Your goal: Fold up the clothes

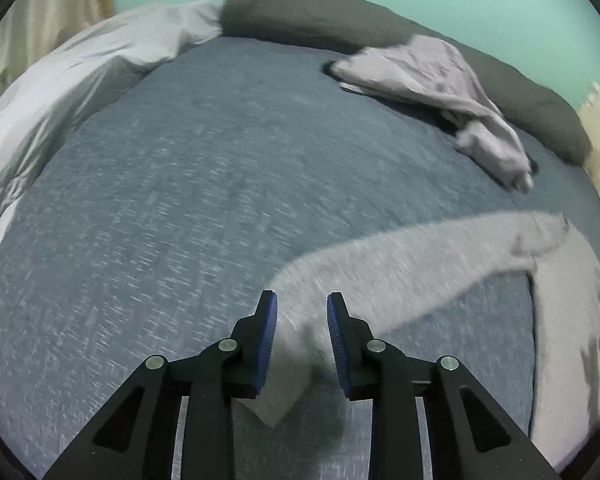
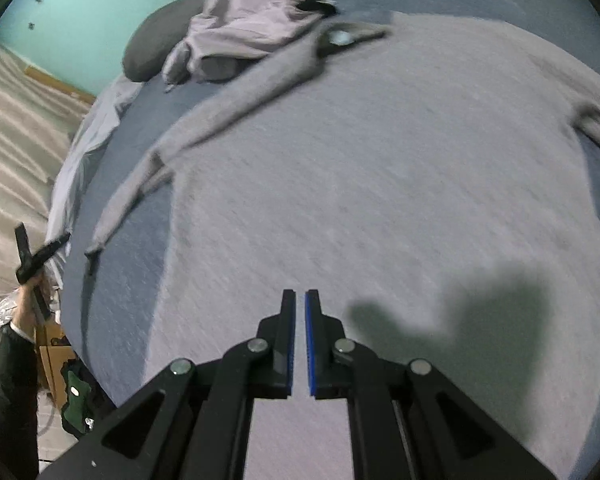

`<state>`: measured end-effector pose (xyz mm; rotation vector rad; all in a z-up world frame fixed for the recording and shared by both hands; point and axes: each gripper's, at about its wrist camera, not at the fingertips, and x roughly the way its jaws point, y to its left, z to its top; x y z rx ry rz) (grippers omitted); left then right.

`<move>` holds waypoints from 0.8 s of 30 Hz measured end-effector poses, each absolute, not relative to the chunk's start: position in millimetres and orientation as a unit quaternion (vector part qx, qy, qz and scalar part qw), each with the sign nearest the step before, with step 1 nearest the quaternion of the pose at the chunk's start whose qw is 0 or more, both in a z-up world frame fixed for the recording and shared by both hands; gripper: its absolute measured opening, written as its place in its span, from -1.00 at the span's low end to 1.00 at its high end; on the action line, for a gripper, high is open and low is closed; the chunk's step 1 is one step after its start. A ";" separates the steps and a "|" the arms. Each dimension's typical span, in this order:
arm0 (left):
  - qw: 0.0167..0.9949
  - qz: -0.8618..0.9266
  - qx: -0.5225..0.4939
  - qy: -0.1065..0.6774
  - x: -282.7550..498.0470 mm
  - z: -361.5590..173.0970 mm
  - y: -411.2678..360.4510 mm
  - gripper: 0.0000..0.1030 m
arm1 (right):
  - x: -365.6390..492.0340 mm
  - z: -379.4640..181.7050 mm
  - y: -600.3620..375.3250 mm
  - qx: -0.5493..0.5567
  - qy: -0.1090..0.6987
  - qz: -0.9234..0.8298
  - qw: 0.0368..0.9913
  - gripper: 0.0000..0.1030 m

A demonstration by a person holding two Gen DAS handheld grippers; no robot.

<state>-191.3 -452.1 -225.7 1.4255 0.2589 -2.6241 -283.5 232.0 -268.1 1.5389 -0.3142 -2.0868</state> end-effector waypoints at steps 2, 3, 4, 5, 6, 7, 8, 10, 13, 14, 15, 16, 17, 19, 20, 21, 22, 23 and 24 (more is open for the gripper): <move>0.057 -0.871 0.482 0.077 -187.8 -235.0 -444.8 -0.44 | -300.9 -266.0 207.1 0.561 -0.112 -0.773 0.273 -0.92; 0.051 -0.870 0.485 0.073 -186.5 -240.4 -441.3 -0.44 | -309.5 -264.4 194.9 0.557 -0.111 -0.774 0.279 -0.92; 0.046 -0.868 0.489 0.069 -185.3 -245.7 -438.0 -0.44 | -317.4 -263.3 183.8 0.554 -0.110 -0.774 0.285 -0.91; 0.040 -0.867 0.492 0.064 -184.1 -251.0 -434.6 -0.44 | -326.3 -263.2 171.3 0.552 -0.110 -0.774 0.289 -0.81; 0.035 -0.866 0.496 0.060 -183.0 -256.3 -431.3 -0.44 | -335.5 -263.8 159.9 0.550 -0.110 -0.775 0.292 -0.61; 0.031 -0.865 0.497 0.054 -181.4 -259.8 -428.3 -0.44 | -344.7 -264.5 148.4 0.547 -0.111 -0.775 0.296 -0.51; 0.026 -0.866 0.498 0.046 -178.5 -263.3 -424.4 -0.43 | -353.9 -265.1 136.9 0.545 -0.112 -0.775 0.299 -0.45; 0.018 -0.866 0.497 0.038 -172.9 -266.2 -419.8 -0.35 | -371.4 -267.1 119.2 0.542 -0.117 -0.774 0.305 -0.45; 0.009 -0.868 0.496 0.027 -166.6 -269.5 -418.1 -0.30 | -394.1 -275.4 95.6 0.543 -0.116 -0.775 0.301 -0.45; 0.006 -0.868 0.496 0.024 -165.0 -270.4 -417.9 -0.30 | -400.6 -279.9 90.6 0.545 -0.119 -0.775 0.298 -0.45; 0.004 -0.868 0.496 0.021 -163.4 -271.4 -417.7 -0.30 | -407.9 -285.1 85.7 0.547 -0.125 -0.774 0.292 -0.45; 0.004 -0.869 0.494 0.021 -163.0 -273.7 -418.6 -0.30 | -414.6 -289.8 80.9 0.549 -0.129 -0.775 0.286 -0.45; 0.004 -0.868 0.495 0.021 -164.7 -276.6 -420.4 -0.30 | -420.1 -293.3 76.6 0.549 -0.128 -0.776 0.282 -0.45; 0.008 -0.868 0.496 0.012 -167.1 -280.4 -420.7 -0.30 | -429.5 -301.2 67.7 0.552 -0.121 -0.778 0.275 -0.45; 0.010 -0.868 0.496 0.009 -168.6 -283.3 -421.7 -0.30 | -433.5 -305.2 62.9 0.554 -0.114 -0.779 0.271 -0.45; 0.009 -0.868 0.496 0.009 -169.7 -284.3 -422.9 -0.30 | -436.9 -308.7 57.3 0.555 -0.103 -0.781 0.267 -0.45; 0.009 -0.869 0.495 0.009 -170.7 -285.2 -424.0 -0.30 | -440.0 -311.6 52.0 0.554 -0.093 -0.784 0.265 -0.45; 0.008 -0.869 0.494 0.010 -171.7 -286.0 -425.2 -0.30 | -442.4 -312.7 47.4 0.551 -0.085 -0.786 0.266 -0.45; 0.009 -0.870 0.493 0.008 -172.2 -286.4 -426.0 -0.30 | -444.8 -313.9 42.9 0.548 -0.076 -0.789 0.266 -0.45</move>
